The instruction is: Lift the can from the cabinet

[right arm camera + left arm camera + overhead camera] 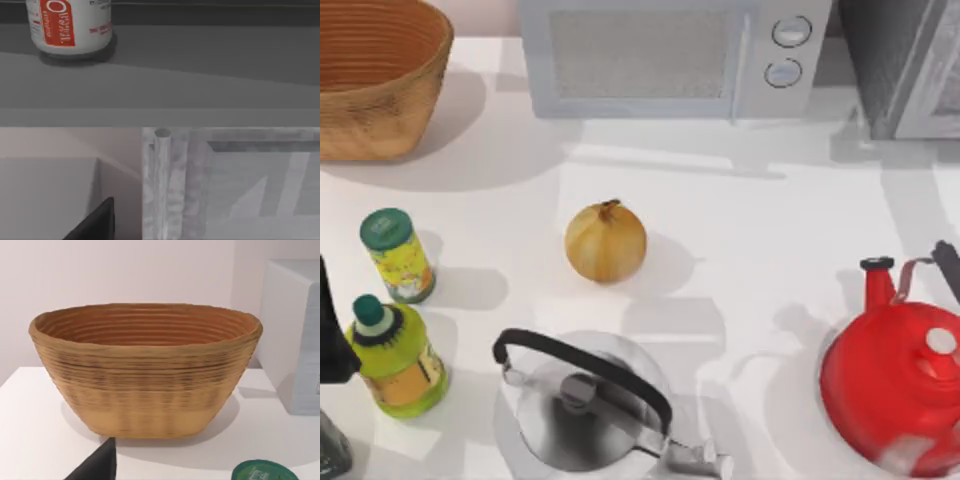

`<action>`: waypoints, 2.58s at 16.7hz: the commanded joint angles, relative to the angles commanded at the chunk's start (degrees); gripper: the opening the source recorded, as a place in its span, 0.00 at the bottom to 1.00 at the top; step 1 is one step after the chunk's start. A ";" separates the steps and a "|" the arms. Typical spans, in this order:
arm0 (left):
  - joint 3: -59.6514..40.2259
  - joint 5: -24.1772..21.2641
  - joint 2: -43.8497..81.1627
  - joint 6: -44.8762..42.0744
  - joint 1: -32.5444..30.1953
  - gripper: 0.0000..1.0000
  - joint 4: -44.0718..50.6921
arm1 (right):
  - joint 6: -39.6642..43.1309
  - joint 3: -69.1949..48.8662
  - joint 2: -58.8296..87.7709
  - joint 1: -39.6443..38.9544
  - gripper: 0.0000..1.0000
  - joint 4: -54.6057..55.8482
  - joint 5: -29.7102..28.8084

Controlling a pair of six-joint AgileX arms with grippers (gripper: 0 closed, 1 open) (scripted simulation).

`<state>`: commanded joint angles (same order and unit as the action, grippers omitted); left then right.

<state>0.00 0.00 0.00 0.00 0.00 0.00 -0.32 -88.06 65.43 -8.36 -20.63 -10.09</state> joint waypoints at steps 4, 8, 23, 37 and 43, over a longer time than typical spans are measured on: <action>0.00 0.00 0.00 0.00 0.00 1.00 0.00 | -0.49 -10.03 8.99 -1.87 1.00 -2.77 -1.01; 0.00 0.00 0.00 0.00 0.00 1.00 0.00 | -0.58 -11.75 10.62 -2.22 1.00 -3.29 -1.18; 0.00 0.00 0.00 0.00 0.00 1.00 0.00 | -0.51 -7.50 14.85 -10.08 1.00 5.76 -9.69; 0.00 0.00 0.00 0.00 0.00 1.00 0.00 | -0.53 -18.52 26.93 -6.73 0.92 6.71 -6.45; 0.00 0.00 0.00 0.00 0.00 1.00 0.00 | -0.53 -18.52 26.93 -6.73 0.47 6.71 -6.45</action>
<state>0.00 0.00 0.00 0.00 0.00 0.00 -0.85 -106.57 92.36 -15.08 -13.91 -16.55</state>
